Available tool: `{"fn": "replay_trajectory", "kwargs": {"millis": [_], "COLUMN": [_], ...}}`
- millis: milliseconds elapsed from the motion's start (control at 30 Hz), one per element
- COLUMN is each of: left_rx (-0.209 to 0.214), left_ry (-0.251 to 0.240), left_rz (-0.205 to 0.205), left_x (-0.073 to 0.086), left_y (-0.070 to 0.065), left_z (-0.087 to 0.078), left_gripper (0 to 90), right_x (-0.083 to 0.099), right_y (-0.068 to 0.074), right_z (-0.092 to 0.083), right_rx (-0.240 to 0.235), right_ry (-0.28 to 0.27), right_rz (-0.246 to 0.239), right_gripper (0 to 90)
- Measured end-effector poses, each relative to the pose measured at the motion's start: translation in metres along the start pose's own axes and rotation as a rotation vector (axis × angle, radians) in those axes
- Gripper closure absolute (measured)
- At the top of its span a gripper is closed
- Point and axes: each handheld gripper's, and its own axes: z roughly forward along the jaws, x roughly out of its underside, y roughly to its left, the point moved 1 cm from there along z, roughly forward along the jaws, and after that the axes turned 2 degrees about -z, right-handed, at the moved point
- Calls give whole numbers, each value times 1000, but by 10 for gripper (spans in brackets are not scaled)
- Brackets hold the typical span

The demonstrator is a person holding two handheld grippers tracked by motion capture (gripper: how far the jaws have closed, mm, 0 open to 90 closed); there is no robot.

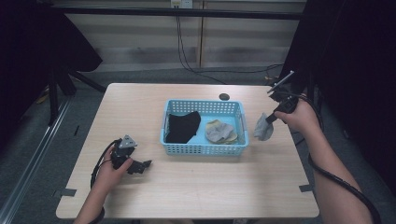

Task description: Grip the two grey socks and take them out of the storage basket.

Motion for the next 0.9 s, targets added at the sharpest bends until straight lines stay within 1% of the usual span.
{"fn": "replay_trajectory", "kwargs": {"millis": [133, 233, 300, 367, 400, 467, 533, 567, 633, 700, 800, 900], "left_rx": [0, 0, -1, 0, -1, -1, 0, -1, 0, -1, 0, 0], "left_ry": [0, 0, 0, 0, -1, 0, -1, 0, 0, 0, 0, 0], "left_rz": [0, 0, 0, 0, 0, 0, 0, 0, 0, 0, 0, 0], "left_x": [0, 0, 0, 0, 0, 0, 0, 0, 0, 0, 0, 0], "left_y": [0, 0, 0, 0, 0, 0, 0, 0, 0, 0, 0, 0], "left_z": [0, 0, 0, 0, 0, 0, 0, 0, 0, 0, 0, 0], "left_gripper": [0, 0, 0, 0, 0, 0, 0, 0, 0, 0, 0, 0], "right_x": [-2, -3, -4, -5, -5, -7, -9, -10, -13, -17, -23, -30], "right_y": [3, 5, 6, 8, 8, 9, 10, 11, 13, 17, 23, 30], "right_z": [7, 9, 9, 8, 8, 7, 6, 5, 4, 3, 4, 6], "right_rx": [-1, 6, 16, 27, 29, 34, 31, 37, 36, 32, 25, 18], "right_ry": [7, 9, 12, 11, 14, 13, 12, 6, 5, 0, 3, -12], "right_rz": [-9, -7, -6, -4, 0, -9, 5, -4, -6, -5, -16, -27], "right_gripper": [802, 712, 683, 634, 623, 609, 580, 572, 553, 535, 504, 480]}}
